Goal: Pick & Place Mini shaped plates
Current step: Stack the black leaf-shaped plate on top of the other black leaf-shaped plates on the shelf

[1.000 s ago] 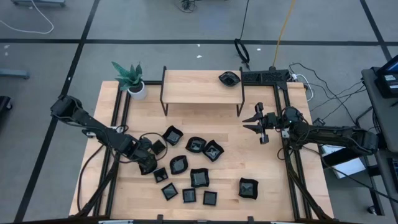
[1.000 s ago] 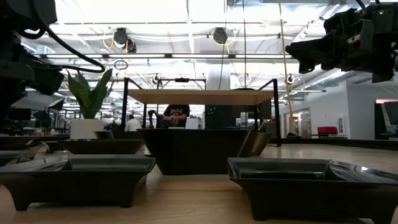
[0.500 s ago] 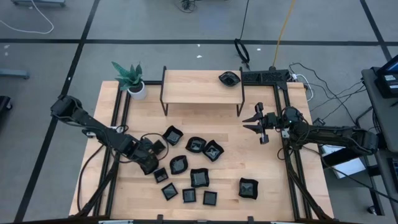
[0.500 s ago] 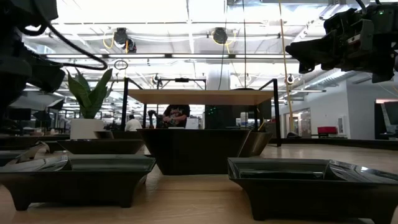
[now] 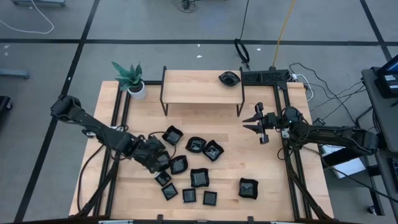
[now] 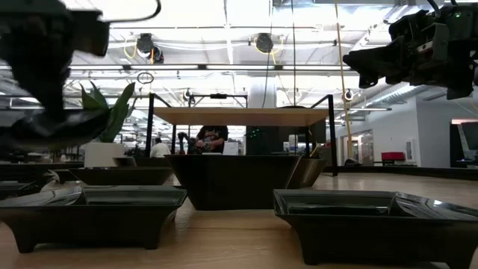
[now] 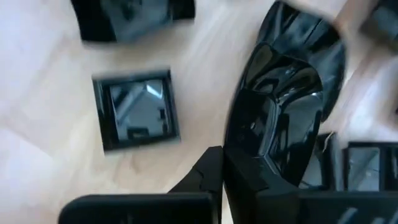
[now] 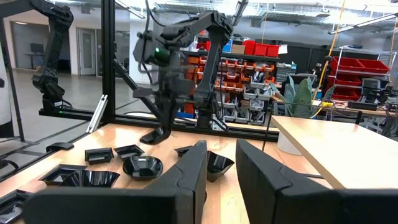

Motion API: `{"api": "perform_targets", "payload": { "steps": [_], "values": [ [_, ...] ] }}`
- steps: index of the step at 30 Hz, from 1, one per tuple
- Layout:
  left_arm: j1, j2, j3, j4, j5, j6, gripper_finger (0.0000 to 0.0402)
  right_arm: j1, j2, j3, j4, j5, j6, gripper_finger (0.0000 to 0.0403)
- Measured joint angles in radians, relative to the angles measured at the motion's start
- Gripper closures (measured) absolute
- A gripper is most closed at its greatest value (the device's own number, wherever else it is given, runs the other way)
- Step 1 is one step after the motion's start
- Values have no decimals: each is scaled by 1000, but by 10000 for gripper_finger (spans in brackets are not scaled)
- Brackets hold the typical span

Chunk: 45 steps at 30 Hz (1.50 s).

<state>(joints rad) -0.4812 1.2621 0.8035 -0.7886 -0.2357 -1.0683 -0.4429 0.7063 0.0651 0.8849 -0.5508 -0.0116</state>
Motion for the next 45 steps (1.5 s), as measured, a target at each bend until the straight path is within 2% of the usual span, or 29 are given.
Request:
{"api": "perform_targets", "payload": {
  "steps": [4, 9, 12, 15, 20, 27, 32, 38, 41, 45],
  "values": [
    [5, 0, 61, 0, -119, 117, 397, 0, 0, 0, 0, 0, 0, 330],
    [36, 0, 132, 16, -349, 299, 392, 0, 0, 0, 1, 2, 0, 330],
    [76, 0, 164, 79, -486, 444, 398, 0, 0, 0, 8, 10, 0, 330],
    [125, 0, 184, 195, -581, 602, 391, 15, 0, 0, 9, 64, 2, 330],
    [207, 0, 186, 466, -573, 969, 397, 85, 0, 1, 19, 194, -66, 330],
    [316, 64, 186, 815, -535, 1359, 398, 246, 38, 65, -59, 396, -116, 326],
    [362, 150, 186, 995, -516, 1580, 396, 359, 155, 150, -122, 604, -165, 279],
    [385, 223, 186, 1171, -546, 1744, 394, 413, 365, 273, 9, 733, -202, 205],
    [386, 239, 186, 1218, -551, 1798, 398, 412, 459, 332, 91, 737, -212, 194],
    [388, 237, 186, 1239, -550, 1805, 391, 412, 559, 416, 98, 737, -211, 200]
  ]
}}
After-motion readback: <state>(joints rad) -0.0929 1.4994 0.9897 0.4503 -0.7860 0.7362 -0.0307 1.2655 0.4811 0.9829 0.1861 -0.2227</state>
